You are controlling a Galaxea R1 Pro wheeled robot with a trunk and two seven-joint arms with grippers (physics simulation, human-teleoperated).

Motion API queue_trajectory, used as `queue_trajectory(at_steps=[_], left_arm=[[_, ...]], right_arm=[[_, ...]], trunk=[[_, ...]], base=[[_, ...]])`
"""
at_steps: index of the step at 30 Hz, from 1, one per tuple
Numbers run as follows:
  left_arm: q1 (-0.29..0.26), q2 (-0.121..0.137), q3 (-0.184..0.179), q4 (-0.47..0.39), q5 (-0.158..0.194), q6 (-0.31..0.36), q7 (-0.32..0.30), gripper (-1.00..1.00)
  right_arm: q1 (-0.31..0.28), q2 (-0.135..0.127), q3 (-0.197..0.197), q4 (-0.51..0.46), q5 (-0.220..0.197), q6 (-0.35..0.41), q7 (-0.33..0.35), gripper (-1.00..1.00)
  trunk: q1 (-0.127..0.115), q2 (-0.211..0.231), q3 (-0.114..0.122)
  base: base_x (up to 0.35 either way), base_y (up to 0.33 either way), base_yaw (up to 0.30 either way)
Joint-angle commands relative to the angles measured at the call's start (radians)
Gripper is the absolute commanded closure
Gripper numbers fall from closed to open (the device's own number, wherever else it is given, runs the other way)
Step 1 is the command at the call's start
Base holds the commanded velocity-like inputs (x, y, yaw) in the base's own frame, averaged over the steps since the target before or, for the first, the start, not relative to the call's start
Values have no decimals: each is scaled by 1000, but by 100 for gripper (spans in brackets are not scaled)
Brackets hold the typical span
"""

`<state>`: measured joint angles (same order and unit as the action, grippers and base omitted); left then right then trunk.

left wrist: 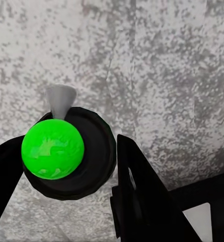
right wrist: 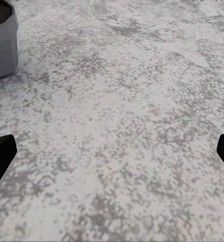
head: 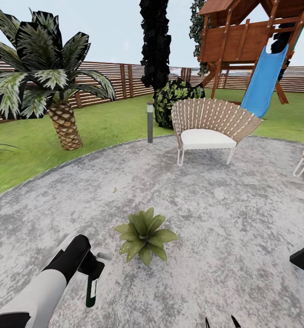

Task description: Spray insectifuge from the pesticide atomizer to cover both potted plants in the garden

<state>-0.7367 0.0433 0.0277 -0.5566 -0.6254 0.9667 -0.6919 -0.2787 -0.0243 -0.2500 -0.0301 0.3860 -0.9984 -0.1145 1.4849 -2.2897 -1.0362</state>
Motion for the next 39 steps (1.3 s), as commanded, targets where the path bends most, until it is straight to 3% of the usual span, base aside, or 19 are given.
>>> queue_trajectory(at_steps=[1,12,35,37,39], left_arm=[[0,0,3,0,-10,3,-9,100],[3,1,2,14,-10,5,-9,100],[-4,-1,-7,53,-18,24,-11,100],[-8,-10,-14,53,-17,25,-11,100],[-10,-29,-62,53,-17,33,-11,100]], right_arm=[[-1,0,-2,1,10,-2,-11,-100],[-1,1,-2,1,10,-3,-11,-100],[-1,1,-2,1,11,-3,-7,-100],[-1,1,-2,1,11,-3,-7,-100],[-1,1,-2,1,11,-3,-7,-100]], trunk=[[0,0,-1],[0,0,-1],[0,0,-1],[0,0,-1],[0,0,-1]], base=[[203,0,-192],[136,0,-262],[33,0,-7],[4,0,0],[1,0,-111]])
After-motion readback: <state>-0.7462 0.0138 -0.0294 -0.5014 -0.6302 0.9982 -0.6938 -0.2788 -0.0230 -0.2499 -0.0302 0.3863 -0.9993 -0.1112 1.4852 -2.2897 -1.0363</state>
